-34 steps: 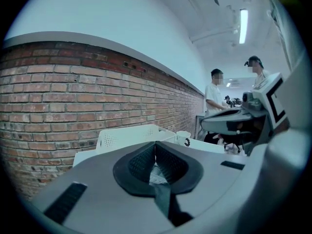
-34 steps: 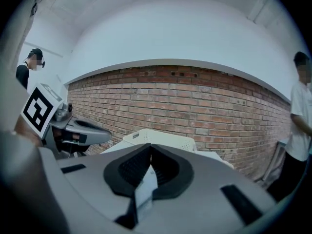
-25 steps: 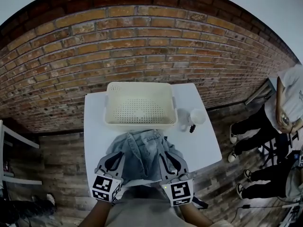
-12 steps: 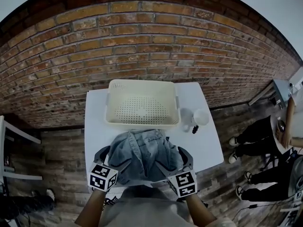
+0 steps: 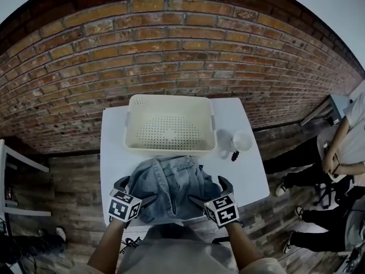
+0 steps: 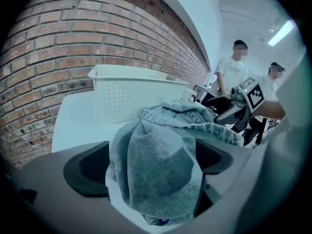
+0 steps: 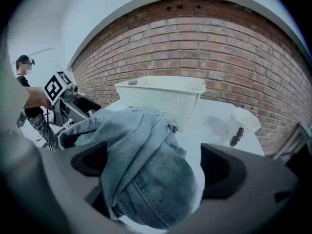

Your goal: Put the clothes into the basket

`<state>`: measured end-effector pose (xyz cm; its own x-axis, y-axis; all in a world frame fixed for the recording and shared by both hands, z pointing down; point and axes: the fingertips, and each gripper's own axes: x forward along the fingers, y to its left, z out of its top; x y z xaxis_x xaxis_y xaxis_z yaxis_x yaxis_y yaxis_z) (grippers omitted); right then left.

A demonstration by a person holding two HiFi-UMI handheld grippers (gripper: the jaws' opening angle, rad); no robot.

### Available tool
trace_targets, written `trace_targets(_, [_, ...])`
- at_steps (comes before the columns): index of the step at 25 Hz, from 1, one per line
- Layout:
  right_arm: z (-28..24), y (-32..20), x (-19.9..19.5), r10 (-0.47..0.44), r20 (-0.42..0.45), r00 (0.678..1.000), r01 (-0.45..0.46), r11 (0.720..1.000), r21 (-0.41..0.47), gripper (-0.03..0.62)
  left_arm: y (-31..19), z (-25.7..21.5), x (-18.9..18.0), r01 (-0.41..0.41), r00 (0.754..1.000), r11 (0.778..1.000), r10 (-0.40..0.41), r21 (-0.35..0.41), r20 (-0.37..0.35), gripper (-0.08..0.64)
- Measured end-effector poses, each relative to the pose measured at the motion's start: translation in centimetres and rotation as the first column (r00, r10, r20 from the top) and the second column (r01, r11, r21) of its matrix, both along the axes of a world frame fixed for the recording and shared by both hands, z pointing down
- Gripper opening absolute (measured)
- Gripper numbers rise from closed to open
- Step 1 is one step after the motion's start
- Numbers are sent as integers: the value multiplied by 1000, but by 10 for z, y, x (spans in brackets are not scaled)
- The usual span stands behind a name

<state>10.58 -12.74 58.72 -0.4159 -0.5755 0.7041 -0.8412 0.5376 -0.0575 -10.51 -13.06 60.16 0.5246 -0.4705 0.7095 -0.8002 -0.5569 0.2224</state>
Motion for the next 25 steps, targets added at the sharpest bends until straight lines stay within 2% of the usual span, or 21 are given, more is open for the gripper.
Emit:
trace_targets(6, [34, 1, 3, -8, 41, 999, 15, 985, -171, 578, 6, 23, 0, -21, 1000, 994, 21, -106, -4, 575])
trace_targets(10, [49, 3, 1, 14, 110, 994, 17, 959, -281, 578, 8, 40, 7, -36, 998, 981, 27, -189, -48, 586])
trace_targets(14, [58, 5, -7, 3, 163, 987, 57, 932, -359, 578, 10, 52, 17, -71, 994, 965, 48, -253, -99, 586])
trace_targets(17, [65, 8, -19, -12, 206, 979, 98, 906, -411, 577, 11, 54, 21, -100, 992, 957, 74, -271, -103, 586])
trace_targets(22, [68, 9, -30, -41, 210, 977, 135, 879, -458, 572, 8, 54, 38, -136, 989, 951, 115, -278, -90, 584])
trace_targets(25, [68, 10, -36, -62, 228, 972, 167, 864, -475, 542, 8, 54, 45, -151, 988, 949, 133, -276, -82, 581])
